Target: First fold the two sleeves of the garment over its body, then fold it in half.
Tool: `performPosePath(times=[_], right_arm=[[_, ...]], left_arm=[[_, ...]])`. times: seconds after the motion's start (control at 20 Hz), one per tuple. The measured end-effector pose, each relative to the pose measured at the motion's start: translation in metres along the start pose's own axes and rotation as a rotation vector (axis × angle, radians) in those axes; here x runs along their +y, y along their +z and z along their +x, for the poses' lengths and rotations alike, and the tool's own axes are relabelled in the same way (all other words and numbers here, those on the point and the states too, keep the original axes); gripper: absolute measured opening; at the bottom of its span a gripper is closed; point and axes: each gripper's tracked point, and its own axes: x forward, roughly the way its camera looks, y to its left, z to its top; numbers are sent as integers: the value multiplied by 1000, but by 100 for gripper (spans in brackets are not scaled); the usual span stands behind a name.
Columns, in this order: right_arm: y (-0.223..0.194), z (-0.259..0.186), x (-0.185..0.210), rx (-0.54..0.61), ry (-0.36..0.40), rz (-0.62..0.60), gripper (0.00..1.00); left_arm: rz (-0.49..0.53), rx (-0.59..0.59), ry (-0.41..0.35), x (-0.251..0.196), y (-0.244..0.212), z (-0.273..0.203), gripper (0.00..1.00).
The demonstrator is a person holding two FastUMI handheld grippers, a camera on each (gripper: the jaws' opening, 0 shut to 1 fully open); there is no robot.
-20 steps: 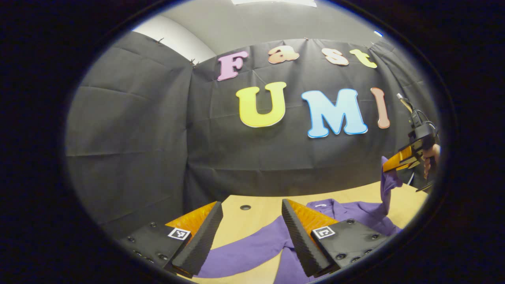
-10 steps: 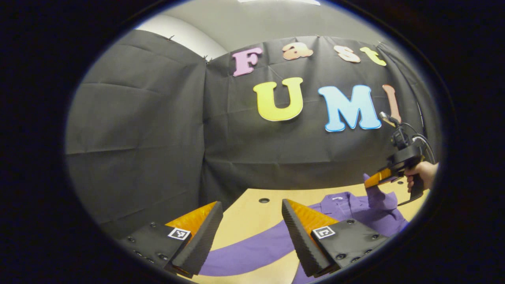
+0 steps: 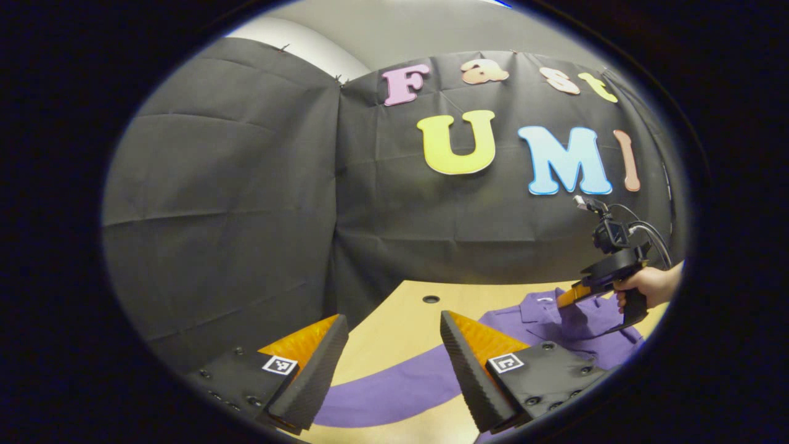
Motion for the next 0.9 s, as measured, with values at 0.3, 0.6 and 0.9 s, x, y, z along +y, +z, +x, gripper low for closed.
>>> performPosePath(times=[0.3,0.6,0.9], right_arm=[[-5,3,2,5,-29,-45,13],[5,-16,0,-49,-44,-110,67],[22,-70,5,-144,2,-128,88]], left_arm=[[4,10,5,2,1,3,94],[27,7,23,-12,2,11,94],[-12,87,86,-24,-32,-4,95]])
